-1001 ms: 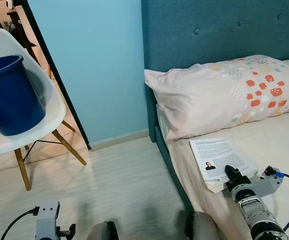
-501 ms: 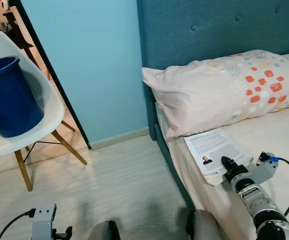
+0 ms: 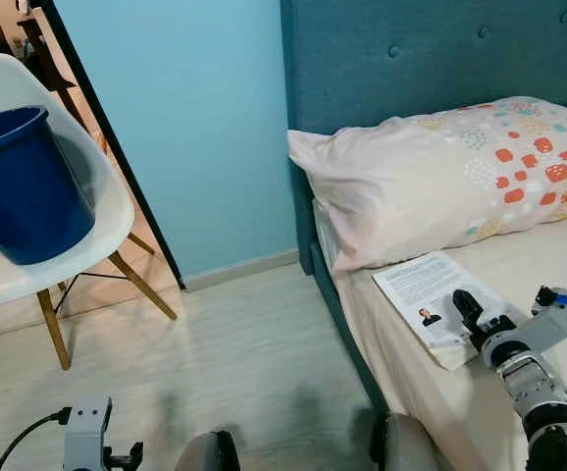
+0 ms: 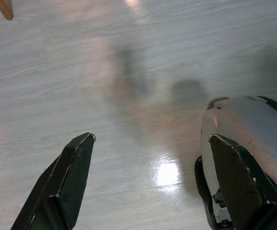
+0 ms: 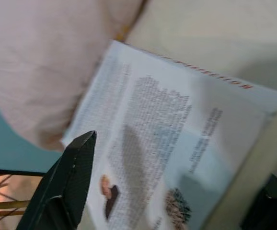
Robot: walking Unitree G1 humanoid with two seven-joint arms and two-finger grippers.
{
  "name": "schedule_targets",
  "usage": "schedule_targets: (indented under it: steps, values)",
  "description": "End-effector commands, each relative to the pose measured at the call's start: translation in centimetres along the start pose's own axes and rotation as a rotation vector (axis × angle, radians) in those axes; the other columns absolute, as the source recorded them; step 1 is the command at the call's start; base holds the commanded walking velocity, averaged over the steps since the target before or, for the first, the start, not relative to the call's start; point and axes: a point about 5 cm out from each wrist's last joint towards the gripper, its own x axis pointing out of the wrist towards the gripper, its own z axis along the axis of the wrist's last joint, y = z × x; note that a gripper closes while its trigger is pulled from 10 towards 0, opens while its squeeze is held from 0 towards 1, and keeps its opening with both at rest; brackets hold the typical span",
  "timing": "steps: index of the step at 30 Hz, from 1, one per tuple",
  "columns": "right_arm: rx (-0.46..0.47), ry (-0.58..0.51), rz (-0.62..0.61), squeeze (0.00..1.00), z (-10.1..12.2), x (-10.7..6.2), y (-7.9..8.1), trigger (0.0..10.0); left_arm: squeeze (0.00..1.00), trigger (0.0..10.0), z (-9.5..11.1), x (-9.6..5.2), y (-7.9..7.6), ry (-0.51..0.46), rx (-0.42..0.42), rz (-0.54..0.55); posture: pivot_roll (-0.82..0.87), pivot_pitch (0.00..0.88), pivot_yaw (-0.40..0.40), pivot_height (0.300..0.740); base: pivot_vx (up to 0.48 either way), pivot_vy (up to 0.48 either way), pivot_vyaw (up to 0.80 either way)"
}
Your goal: Clean up the room
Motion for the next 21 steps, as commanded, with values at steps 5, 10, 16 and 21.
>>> schedule_targets:
  steps: [5,10,16,21]
  values:
    - [-0.056,0.092,-0.116,0.41,-1.6,-1.1,-2.3,10.0,0.00,10.0,-0.2,0.2,-0.5,0.022,-0.014,-0.004,0.03,0.085,0.073,0.551,0.000,0.000,0.00]
    - [-0.034,0.091,-0.263,0.00,-1.8,-2.3,-4.7,10.0,0.00,10.0,-0.6,0.2,-0.9,0.036,-0.029,-0.001,0.00,0.063,0.062,0.551,0.000,0.000,0.00]
    - [-0.043,0.003,-0.415,0.00,0.1,-3.4,-6.8,10.0,0.00,10.0,-1.3,0.4,-1.9,0.064,-0.057,0.001,-0.03,0.031,0.042,0.551,0.000,0.000,0.00]
    - [-0.009,-0.162,-0.182,0.00,2.5,-2.0,-3.9,10.0,0.00,10.0,-1.2,0.5,-2.2,0.071,-0.080,0.017,-0.04,0.010,0.025,0.561,0.000,0.000,0.00]
